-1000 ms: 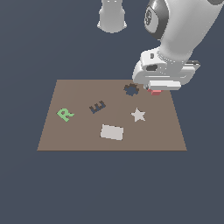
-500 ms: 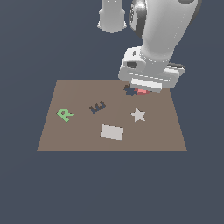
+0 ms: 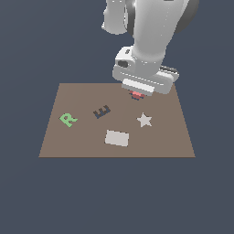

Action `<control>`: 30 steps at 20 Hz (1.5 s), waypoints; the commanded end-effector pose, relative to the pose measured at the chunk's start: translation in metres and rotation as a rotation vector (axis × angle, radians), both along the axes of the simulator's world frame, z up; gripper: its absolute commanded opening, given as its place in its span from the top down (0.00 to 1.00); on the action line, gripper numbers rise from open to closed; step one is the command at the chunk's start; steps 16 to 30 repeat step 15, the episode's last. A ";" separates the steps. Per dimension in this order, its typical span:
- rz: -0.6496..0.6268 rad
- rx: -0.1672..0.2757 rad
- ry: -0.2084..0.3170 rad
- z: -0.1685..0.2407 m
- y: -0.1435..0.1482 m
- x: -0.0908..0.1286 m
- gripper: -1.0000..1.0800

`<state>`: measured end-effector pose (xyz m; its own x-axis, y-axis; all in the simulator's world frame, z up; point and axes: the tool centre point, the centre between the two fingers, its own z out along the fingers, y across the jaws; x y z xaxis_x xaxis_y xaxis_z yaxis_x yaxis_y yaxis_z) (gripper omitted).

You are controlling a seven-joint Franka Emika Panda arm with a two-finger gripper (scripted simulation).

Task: Insert a designated object into the corresponding slot on a board.

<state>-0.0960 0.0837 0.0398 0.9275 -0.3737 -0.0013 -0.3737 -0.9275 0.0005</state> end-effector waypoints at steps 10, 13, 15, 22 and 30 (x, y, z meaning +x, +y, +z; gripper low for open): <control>-0.008 0.000 0.000 -0.009 -0.001 -0.001 0.04; -0.008 0.000 0.000 -0.009 -0.001 -0.001 0.04; -0.008 0.000 0.000 -0.009 -0.001 -0.001 0.04; -0.008 0.000 0.000 -0.009 -0.001 -0.001 0.04; -0.008 0.000 0.000 -0.009 -0.001 -0.001 0.04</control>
